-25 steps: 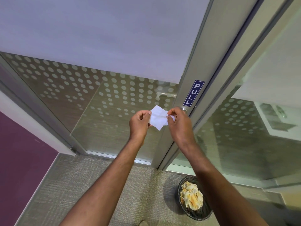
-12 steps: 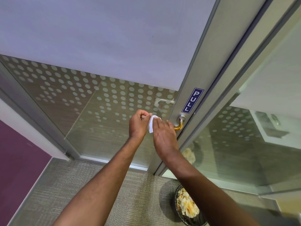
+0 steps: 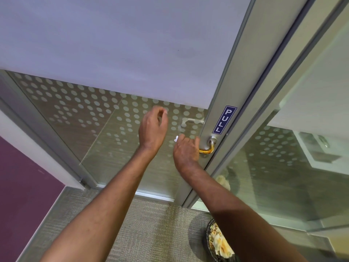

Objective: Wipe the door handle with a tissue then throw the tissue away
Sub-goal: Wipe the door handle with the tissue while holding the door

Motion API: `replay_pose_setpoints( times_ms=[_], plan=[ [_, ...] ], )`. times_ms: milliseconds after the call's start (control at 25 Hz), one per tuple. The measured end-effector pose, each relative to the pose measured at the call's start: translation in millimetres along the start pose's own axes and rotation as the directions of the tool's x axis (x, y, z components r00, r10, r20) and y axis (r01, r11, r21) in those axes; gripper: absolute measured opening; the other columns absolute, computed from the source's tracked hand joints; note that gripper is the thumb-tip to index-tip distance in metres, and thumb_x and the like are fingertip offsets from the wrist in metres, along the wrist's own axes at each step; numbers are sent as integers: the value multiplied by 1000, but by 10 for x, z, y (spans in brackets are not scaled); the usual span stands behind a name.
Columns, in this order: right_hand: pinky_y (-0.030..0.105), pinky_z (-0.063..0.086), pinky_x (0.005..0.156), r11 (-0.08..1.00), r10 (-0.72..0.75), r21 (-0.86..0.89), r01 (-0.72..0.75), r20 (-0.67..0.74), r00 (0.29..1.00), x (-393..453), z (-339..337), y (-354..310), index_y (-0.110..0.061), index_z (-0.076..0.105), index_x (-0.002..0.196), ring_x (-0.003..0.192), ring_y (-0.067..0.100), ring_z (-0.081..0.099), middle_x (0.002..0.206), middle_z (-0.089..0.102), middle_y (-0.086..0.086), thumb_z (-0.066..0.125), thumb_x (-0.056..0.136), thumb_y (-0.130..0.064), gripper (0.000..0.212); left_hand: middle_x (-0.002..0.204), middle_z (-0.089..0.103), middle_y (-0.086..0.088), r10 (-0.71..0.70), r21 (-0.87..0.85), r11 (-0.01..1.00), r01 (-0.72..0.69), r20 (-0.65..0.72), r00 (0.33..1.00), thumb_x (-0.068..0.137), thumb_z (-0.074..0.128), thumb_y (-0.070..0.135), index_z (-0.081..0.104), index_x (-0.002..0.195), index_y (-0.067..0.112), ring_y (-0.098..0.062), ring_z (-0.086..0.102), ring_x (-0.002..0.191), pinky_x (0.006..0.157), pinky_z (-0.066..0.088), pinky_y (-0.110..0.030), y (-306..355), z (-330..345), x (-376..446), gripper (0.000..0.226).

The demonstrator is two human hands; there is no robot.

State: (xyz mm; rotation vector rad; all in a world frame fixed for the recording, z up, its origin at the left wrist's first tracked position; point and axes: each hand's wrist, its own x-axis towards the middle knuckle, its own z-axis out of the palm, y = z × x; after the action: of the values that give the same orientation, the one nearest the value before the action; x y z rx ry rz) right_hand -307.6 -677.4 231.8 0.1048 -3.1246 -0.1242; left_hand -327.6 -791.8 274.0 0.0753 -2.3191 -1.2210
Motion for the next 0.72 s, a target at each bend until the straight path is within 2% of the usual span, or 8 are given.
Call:
replay_pose_setpoints(
  times_ms=[80,160,240,320,440,520,600,720],
  plan=[
    [44,23,112,992,87,87,-89,32,996,94,-5,-2,-14,54,110,90,24,66,84,66,0,39,104,-19,17,105,64,8,219,91,973,-214,-44,975,104,50,31,63,110,21,-14,58,97,83,54,-40,106,-98,150,17],
    [45,14,120,967,158,184,-175,106,982,177,-72,15,-16,62,110,101,26,67,91,73,3,37,108,-23,27,114,64,3,411,217,897,-385,-88,908,102,53,27,63,113,19,-17,54,108,91,48,-41,238,-165,300,18],
    [44,7,123,938,195,261,-227,144,970,214,-105,13,-17,68,110,107,25,66,96,75,3,38,108,-22,30,129,60,-3,550,330,806,-491,-112,828,98,58,25,63,116,17,-22,49,122,97,43,-42,390,-214,460,21],
    [46,17,119,958,165,222,-181,88,982,175,-60,4,-16,64,111,105,26,62,96,72,3,37,107,-19,28,146,53,-9,653,414,714,-565,-100,751,94,60,23,62,121,16,-27,40,134,104,37,-45,535,-242,631,28],
    [43,35,100,1000,6,25,-5,-71,997,17,136,38,-11,53,115,92,26,49,95,57,7,33,98,-8,26,161,38,-16,746,494,605,-624,-78,661,92,61,23,56,135,15,-33,26,147,117,25,-50,785,-260,954,44],
    [44,37,102,996,-80,-45,75,-136,988,-60,231,86,-4,43,128,98,28,47,105,51,11,29,88,-1,43,163,34,-19,779,536,550,-641,-51,625,94,60,26,43,147,15,-35,22,151,123,20,-54,881,-221,1118,57],
    [44,37,106,991,-112,-81,103,-119,987,97,244,108,-1,35,136,103,30,47,111,50,13,33,85,0,50,163,33,-20,796,578,508,-639,-31,605,96,58,26,29,154,17,-39,22,151,124,19,-59,863,-105,1364,66],
    [43,36,104,991,-101,-90,104,36,994,143,100,48,-7,48,119,93,26,50,97,54,7,53,91,-10,28,162,35,-19,819,613,470,-635,-35,573,100,54,28,26,157,16,-42,23,150,123,18,-62,765,-88,1387,65]
  ],
)
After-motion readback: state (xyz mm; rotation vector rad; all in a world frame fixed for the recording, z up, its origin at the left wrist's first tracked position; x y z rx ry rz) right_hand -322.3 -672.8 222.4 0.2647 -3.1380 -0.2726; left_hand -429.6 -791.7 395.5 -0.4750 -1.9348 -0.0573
